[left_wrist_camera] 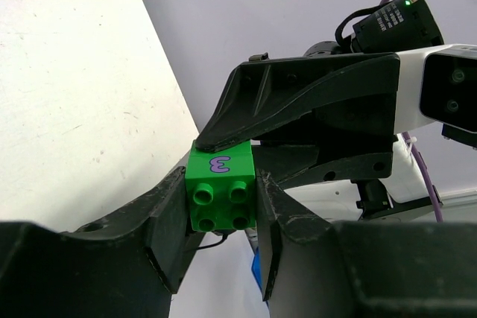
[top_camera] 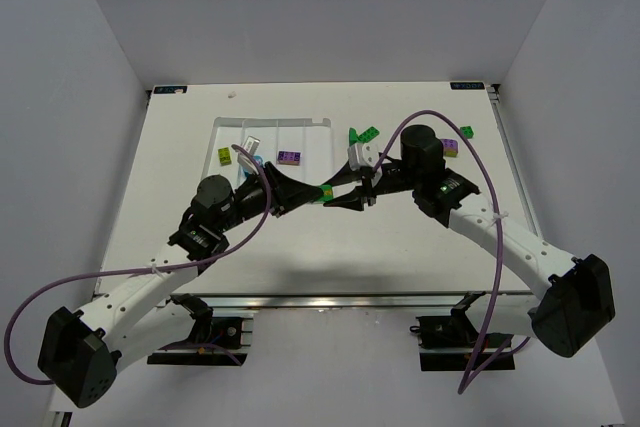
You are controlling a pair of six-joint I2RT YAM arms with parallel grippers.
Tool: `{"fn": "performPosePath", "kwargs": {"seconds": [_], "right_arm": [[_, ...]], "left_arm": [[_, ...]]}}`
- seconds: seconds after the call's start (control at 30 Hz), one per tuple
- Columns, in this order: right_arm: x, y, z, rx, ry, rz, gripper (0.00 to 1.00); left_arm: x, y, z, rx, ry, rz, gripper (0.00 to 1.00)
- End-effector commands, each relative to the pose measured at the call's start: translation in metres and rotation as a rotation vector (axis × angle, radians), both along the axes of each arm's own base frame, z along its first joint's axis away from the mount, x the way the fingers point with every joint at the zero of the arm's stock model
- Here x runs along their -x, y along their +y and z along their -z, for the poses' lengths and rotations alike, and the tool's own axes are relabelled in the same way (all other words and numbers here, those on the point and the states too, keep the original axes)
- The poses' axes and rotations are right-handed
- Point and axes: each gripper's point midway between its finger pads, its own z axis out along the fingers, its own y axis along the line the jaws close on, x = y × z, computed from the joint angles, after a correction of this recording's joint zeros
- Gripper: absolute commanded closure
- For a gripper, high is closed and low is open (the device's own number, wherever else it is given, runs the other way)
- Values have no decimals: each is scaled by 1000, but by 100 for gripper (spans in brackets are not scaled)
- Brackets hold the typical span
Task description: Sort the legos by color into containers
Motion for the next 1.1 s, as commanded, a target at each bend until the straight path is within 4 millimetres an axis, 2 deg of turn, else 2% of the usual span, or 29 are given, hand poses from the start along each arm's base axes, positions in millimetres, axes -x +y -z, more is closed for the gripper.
{"fn": "performPosePath", "kwargs": {"seconds": [0.0,0.03,0.17,0.27,0.37,0.4,0.57,0.63,0.67,0.7,0.73,0.77,0.8,0.83,0.87,1.07], "right_arm": [[-1,-4,-11,-12,-16,16,85],[-1,-4,-11,-11,-16,17,85],[-9,-9,-7,-3,-7,43,86],[-19,-16,-1,9,3,73,86],[-30,-22,16,48,2,102,87],[-33,-25,28,78,28,112,87],[-51,-28,54,144,17,162,86],[-68,-26,71,201,41,209,84],[-78,-23,89,243,73,222,84],[-95,-21,89,263,58,266,83],[-101,-19,95,286,71,279,83],[-111,-14,115,323,110,290,83],[-120,-12,121,336,116,304,82],[-135,-6,113,332,98,332,82],[-145,-2,131,361,133,342,82],[-200,26,158,396,179,403,74]], "left_arm": [[3,3,-8,10,-49,3,72],[3,3,-7,10,-49,6,80],[3,5,-6,-6,-50,-2,96],[2,12,-6,-24,-52,-22,100],[-1,24,-3,-43,-41,-56,100],[-5,29,2,-56,-23,-76,100],[-13,42,17,-100,19,-128,100],[-19,46,32,-149,64,-164,100],[-21,47,34,-168,63,-173,100],[-21,49,42,-194,92,-178,100],[-24,50,46,-210,102,-191,100],[-26,51,47,-220,101,-197,100],[-26,52,50,-230,113,-201,100],[-29,53,52,-239,117,-210,100],[-29,53,54,-249,120,-213,100],[-29,58,54,-260,122,-238,100]]}}
